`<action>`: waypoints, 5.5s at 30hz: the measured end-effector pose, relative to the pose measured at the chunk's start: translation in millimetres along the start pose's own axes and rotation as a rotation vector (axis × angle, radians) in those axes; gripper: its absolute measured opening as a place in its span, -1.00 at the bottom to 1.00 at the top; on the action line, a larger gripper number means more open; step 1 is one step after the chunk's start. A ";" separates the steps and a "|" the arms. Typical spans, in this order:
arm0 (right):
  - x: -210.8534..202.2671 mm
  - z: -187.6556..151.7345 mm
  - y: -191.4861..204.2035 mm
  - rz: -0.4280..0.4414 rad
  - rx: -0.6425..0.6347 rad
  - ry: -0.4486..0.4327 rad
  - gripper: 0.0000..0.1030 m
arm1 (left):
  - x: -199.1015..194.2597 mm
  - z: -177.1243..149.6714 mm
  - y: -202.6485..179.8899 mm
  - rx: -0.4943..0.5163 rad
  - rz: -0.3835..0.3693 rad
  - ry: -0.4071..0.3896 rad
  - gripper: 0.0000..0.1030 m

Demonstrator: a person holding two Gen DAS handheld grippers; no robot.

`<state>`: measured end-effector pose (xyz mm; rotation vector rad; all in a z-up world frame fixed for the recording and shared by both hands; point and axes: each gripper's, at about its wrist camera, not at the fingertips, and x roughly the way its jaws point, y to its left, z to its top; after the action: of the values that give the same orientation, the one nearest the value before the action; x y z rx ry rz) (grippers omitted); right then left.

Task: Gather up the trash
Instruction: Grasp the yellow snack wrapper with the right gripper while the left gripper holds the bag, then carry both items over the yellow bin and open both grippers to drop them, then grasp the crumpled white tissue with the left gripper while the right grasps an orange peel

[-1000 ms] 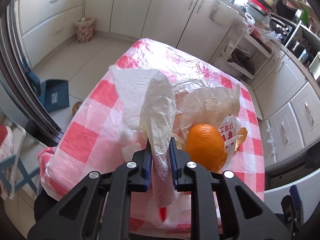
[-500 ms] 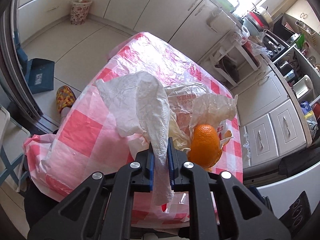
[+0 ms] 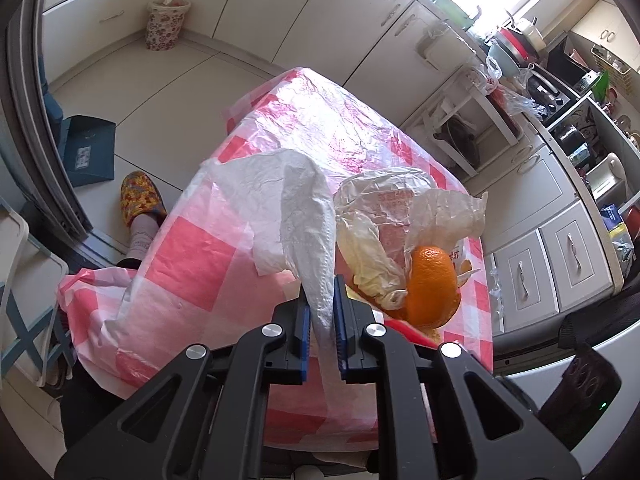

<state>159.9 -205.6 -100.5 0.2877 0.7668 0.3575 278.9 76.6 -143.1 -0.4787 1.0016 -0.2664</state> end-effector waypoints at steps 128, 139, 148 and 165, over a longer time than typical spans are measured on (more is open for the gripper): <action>-128.5 -27.6 -366.8 -0.335 0.760 -0.064 -0.01 | 139.6 -197.2 -406.5 0.749 0.046 0.087 0.28; -119.1 -3.3 -332.9 -0.333 0.655 -0.072 0.07 | 89.4 -188.7 -366.2 0.726 0.099 0.031 0.34; -108.3 20.7 -291.4 -0.377 0.475 -0.080 0.13 | 66.7 -174.0 -307.3 0.659 0.190 0.013 0.39; -70.4 55.4 -169.7 -0.268 0.045 -0.100 0.30 | 38.2 -80.5 -102.3 0.224 0.481 -0.069 0.41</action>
<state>188.2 -394.6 -83.1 0.2393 0.7050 0.0722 230.2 -49.4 -156.2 -0.0352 0.9756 0.0702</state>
